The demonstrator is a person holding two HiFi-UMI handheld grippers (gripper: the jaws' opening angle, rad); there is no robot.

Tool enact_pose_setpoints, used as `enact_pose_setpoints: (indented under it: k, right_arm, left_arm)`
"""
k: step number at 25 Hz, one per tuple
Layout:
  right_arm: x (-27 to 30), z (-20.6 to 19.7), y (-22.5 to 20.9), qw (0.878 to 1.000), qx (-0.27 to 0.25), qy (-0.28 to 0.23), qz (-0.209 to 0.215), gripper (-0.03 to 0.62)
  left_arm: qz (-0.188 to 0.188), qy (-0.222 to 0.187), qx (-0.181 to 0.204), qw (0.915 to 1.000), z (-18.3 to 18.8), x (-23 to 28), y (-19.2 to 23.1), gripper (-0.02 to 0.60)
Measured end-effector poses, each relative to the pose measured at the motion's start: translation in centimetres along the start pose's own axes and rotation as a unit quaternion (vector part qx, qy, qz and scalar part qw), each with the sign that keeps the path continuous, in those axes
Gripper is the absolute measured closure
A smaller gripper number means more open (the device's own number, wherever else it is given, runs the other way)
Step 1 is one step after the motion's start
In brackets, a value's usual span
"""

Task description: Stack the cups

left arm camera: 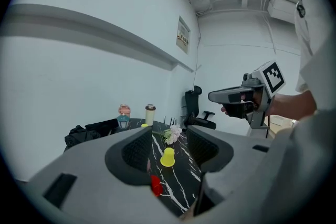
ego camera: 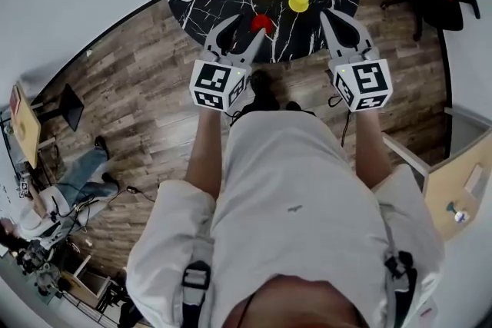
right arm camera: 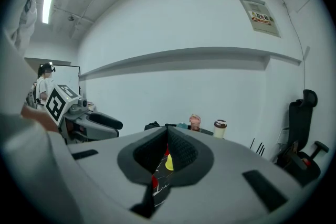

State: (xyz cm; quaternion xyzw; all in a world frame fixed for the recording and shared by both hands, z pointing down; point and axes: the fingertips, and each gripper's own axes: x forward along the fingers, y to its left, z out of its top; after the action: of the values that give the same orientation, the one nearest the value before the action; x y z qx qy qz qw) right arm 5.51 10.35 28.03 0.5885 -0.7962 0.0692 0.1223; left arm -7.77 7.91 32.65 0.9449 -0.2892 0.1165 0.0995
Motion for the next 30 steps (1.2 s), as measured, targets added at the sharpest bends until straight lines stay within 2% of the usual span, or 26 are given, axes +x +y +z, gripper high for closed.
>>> enact_pose_setpoints:
  k: [5,15,22,30]
  right_arm:
    - [1.4,-0.4,0.1,1.0,0.006,0.018,-0.016,0.589]
    - [3.6,-2.3,1.3,0.998,0.027,0.047,-0.037,0.589]
    - [4.4,-3.2,1.7,0.996,0.036,0.067,-0.044,0.589]
    - [5.1,-4.0,1.0,0.995,0.042,0.084,-0.041,0.589]
  left_arm:
    - [-0.028,0.021,-0.006,0.9994,-1.8,1.3,1.2,0.368]
    - [-0.07,0.069,0.01,0.9951,-6.1,2.9,3.0,0.342]
    - [-0.087,0.118,0.037,0.9885,-9.7,4.1,3.1,0.327]
    - [-0.081,0.153,0.038,0.9841,-13.5,6.3,3.5,0.325]
